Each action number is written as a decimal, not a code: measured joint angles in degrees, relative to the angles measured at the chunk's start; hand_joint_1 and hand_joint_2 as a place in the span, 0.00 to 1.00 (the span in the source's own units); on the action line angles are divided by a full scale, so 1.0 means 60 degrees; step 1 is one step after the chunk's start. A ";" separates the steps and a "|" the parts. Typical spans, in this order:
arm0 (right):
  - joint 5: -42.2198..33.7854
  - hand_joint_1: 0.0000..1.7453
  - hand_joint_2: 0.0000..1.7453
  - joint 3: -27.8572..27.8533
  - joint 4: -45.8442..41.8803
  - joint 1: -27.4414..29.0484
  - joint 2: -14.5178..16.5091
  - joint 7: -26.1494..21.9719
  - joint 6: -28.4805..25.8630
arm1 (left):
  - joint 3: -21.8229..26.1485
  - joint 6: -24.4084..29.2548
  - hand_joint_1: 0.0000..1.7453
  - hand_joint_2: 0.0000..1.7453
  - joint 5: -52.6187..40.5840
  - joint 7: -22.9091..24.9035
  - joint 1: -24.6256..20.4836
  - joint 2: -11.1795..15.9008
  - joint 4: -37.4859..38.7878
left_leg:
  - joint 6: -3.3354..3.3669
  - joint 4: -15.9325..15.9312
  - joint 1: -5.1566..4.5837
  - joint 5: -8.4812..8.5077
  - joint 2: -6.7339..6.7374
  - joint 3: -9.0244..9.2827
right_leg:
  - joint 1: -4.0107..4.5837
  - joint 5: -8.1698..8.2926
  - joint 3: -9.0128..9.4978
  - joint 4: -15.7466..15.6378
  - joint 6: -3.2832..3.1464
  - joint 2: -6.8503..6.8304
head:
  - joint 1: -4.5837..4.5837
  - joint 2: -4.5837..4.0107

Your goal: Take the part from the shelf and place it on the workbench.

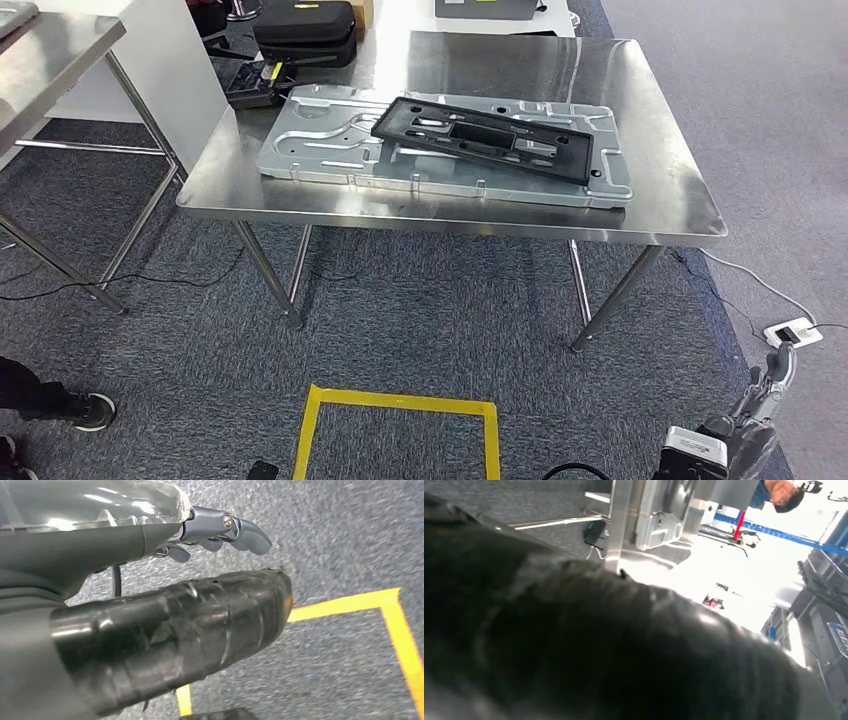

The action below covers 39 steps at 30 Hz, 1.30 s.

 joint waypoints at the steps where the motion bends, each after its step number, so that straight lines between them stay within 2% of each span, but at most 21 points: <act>1: 0.0000 0.00 0.00 -0.0014 0.0011 0.0000 0.0000 0.0000 -0.0002 | 0.0001 0.0000 0.00 0.00 -0.0004 0.0000 0.0005 -0.0001 -0.0001 | -0.0011 0.0029 -0.0002 0.0097 0.0009 -0.0139 | -0.0019 -0.0106 -0.0007 0.0415 0.0039 0.0000 | 0.0001 0.0000; 3: 0.0000 0.00 0.00 -0.0035 0.0021 -0.0001 0.0000 -0.0015 -0.0010 | 0.0003 0.0000 0.00 0.00 -0.0004 -0.0002 0.0006 -0.0002 -0.0002 | -0.0062 0.0140 0.0006 0.0263 0.0020 -0.0435 | -0.0070 0.0253 0.0432 0.0303 0.0087 -0.0002 | 0.0000 -0.0001; 5: 0.0000 0.00 0.00 -0.0037 0.0016 -0.0013 0.0000 -0.0046 -0.0015 | 0.0005 0.0000 0.00 0.00 0.0005 -0.0008 0.0003 -0.0004 -0.0002 | -0.0147 0.0323 0.0004 0.0373 0.0015 -0.0726 | -0.0106 0.0552 0.1438 -0.0968 0.0091 -0.0001 | -0.0001 -0.0001; 7: 0.0000 0.00 0.00 -0.0040 0.0010 -0.0022 0.0002 -0.0074 -0.0016 | 0.0009 0.0000 0.00 0.00 0.0013 -0.0016 -0.0001 -0.0005 -0.0003 | -0.0260 0.0474 -0.0013 0.0459 0.0008 -0.0899 | -0.0077 0.0431 0.2103 -0.2013 0.0024 0.0023 | -0.0006 0.0000; 8: 0.0000 0.00 0.00 -0.0043 0.0010 -0.0020 0.0003 -0.0085 -0.0016 | 0.0010 0.0000 0.00 0.00 0.0013 -0.0018 -0.0001 -0.0005 -0.0003 | -0.0326 0.0499 -0.0018 0.0515 0.0007 -0.0940 | -0.0039 0.0351 0.2161 -0.2200 -0.0032 0.0036 | -0.0008 0.0000; 10: -0.0001 0.00 0.00 -0.0049 0.0009 -0.0008 0.0015 -0.0111 -0.0015 | 0.0012 0.0000 0.00 0.00 0.0014 -0.0022 0.0012 -0.0005 -0.0001 | -0.0475 0.0509 0.0007 0.0592 -0.0007 -0.0991 | -0.0025 0.0462 0.2030 -0.2249 -0.0200 0.0027 | 0.0000 -0.0001; 11: -0.0010 0.00 0.00 -0.0051 0.0009 -0.0009 0.0025 -0.0125 -0.0009 | 0.0013 0.0000 0.00 0.00 0.0015 -0.0021 0.0024 -0.0005 0.0000 | -0.0532 0.0606 0.0023 0.0454 -0.0025 -0.1063 | -0.0030 0.0556 0.1952 -0.2265 -0.0304 0.0012 | -0.0005 -0.0002; 13: -0.0049 0.00 0.00 -0.0053 0.0007 -0.0005 0.0052 -0.0155 0.0006 | 0.0014 0.0000 0.00 0.00 0.0016 -0.0019 0.0041 -0.0006 0.0001 | -0.0602 0.1273 0.0049 -0.0306 -0.0062 -0.1321 | -0.0047 0.0761 0.1737 -0.2296 -0.0468 -0.0020 | -0.0007 -0.0001; 15: -0.0091 0.00 0.00 -0.0053 0.0008 0.0007 0.0062 -0.0173 0.0018 | 0.0014 0.0000 0.00 0.00 0.0015 -0.0018 0.0045 -0.0006 0.0001 | -0.0633 0.2407 0.0053 -0.1170 -0.0072 -0.1597 | -0.0013 0.0956 0.1476 -0.2285 -0.0524 -0.0025 | -0.0009 -0.0001; 17: -0.0109 0.00 0.00 -0.0053 0.0010 0.0016 0.0062 -0.0182 0.0031 | 0.0015 0.0000 0.00 0.00 0.0014 -0.0018 0.0046 -0.0005 0.0001 | -0.0632 0.3044 0.0051 -0.1286 -0.0075 -0.1522 | 0.0022 0.1152 0.1211 -0.2248 -0.0516 -0.0027 | -0.0010 -0.0001; 18: -0.0117 0.00 0.00 -0.0053 0.0011 0.0019 0.0062 -0.0185 0.0036 | 0.0016 0.0000 0.00 0.00 0.0013 -0.0018 0.0046 -0.0005 0.0001 | -0.0615 0.2908 0.0048 -0.1064 -0.0076 -0.1261 | 0.0031 0.1236 0.1089 -0.2215 -0.0500 -0.0025 | -0.0010 0.0000; 20: -0.0128 0.00 0.00 -0.0053 0.0010 0.0022 0.0062 -0.0203 0.0047 | 0.0017 -0.0002 0.00 0.00 0.0013 -0.0018 0.0034 -0.0005 0.0000 | -0.0543 0.1748 0.0034 -0.0634 -0.0081 -0.0335 | 0.0040 0.1367 0.0883 -0.2125 -0.0449 -0.0021 | -0.0011 0.0000; 22: -0.0136 0.00 0.00 -0.0053 0.0007 0.0020 0.0064 -0.0239 0.0076 | 0.0017 -0.0005 0.00 0.00 0.0011 -0.0020 0.0016 -0.0005 -0.0002 | -0.0449 0.0512 -0.0015 -0.0643 -0.0088 0.0452 | 0.0053 0.1492 0.0747 -0.2046 -0.0356 -0.0025 | -0.0008 0.0000; 25: -0.0142 0.00 0.00 -0.0053 0.0000 0.0023 0.0064 -0.0311 0.0157 | 0.0020 -0.0010 0.00 0.00 -0.0010 -0.0019 0.0023 -0.0003 -0.0002 | -0.0284 0.0090 -0.0054 -0.0658 -0.0079 0.0547 | 0.0042 0.1676 0.0681 -0.2052 -0.0177 -0.0044 | -0.0005 -0.0002; 27: -0.0148 0.00 0.00 -0.0053 -0.0009 0.0039 0.0062 -0.0337 0.0187 | 0.0026 -0.0018 0.00 0.00 -0.0015 -0.0017 0.0032 -0.0004 0.0000 | -0.0115 0.0034 -0.0018 -0.0463 -0.0042 0.0415 | 0.0025 0.1341 0.0556 -0.1798 -0.0081 -0.0019 | -0.0001 -0.0002; 30: -0.0148 0.00 0.00 -0.0053 -0.0014 0.0056 0.0062 -0.0351 0.0185 | 0.0029 -0.0028 0.00 0.00 -0.0019 -0.0018 0.0029 -0.0005 0.0001 | 0.0031 0.0028 -0.0016 -0.0182 0.0004 0.0080 | 0.0003 0.0035 0.0115 -0.0276 0.0006 0.0007 | 0.0006 0.0000; 31: -0.0146 0.00 0.00 -0.0053 -0.0012 0.0060 0.0062 -0.0352 0.0186 | 0.0030 -0.0030 0.00 0.00 -0.0021 -0.0018 0.0032 -0.0005 0.0001 | 0.0031 0.0050 -0.0021 -0.0096 0.0012 -0.0040 | -0.0002 -0.0189 0.0034 0.0239 0.0033 0.0007 | 0.0005 0.0000; 33: -0.0138 0.00 0.00 -0.0053 -0.0007 0.0066 0.0062 -0.0354 0.0198 | 0.0034 -0.0035 0.00 0.00 -0.0025 -0.0019 0.0035 -0.0005 0.0001 | 0.0004 0.0142 -0.0025 0.0059 0.0020 -0.0304 | -0.0024 0.0003 0.0295 0.0439 0.0062 0.0006 | 0.0004 0.0000; 35: -0.0135 0.00 0.00 -0.0053 -0.0005 0.0063 0.0062 -0.0354 0.0219 | 0.0036 -0.0041 0.00 0.00 -0.0029 -0.0021 0.0033 -0.0005 0.0001 | -0.0054 0.0288 -0.0022 0.0168 0.0017 -0.0561 | -0.0056 0.0455 0.1172 -0.0597 0.0046 0.0005 | 0.0002 0.0000; 37: -0.0137 0.00 0.00 -0.0053 -0.0005 0.0060 0.0062 -0.0352 0.0247 | 0.0037 -0.0044 0.00 0.00 -0.0031 -0.0022 0.0031 -0.0005 0.0001 | -0.0143 0.0442 -0.0044 0.0241 0.0011 -0.0747 | -0.0028 0.0476 0.1976 -0.1810 -0.0009 0.0015 | -0.0003 0.0000; 39: -0.0165 0.00 0.00 -0.0055 -0.0002 0.0076 0.0062 -0.0351 0.0303 | 0.0040 -0.0044 0.00 0.00 -0.0031 -0.0022 0.0030 -0.0005 0.0001 | -0.0266 0.0501 -0.0055 0.0338 0.0007 -0.0831 | 0.0034 0.0371 0.2164 -0.2236 -0.0090 0.0030 | -0.0004 0.0000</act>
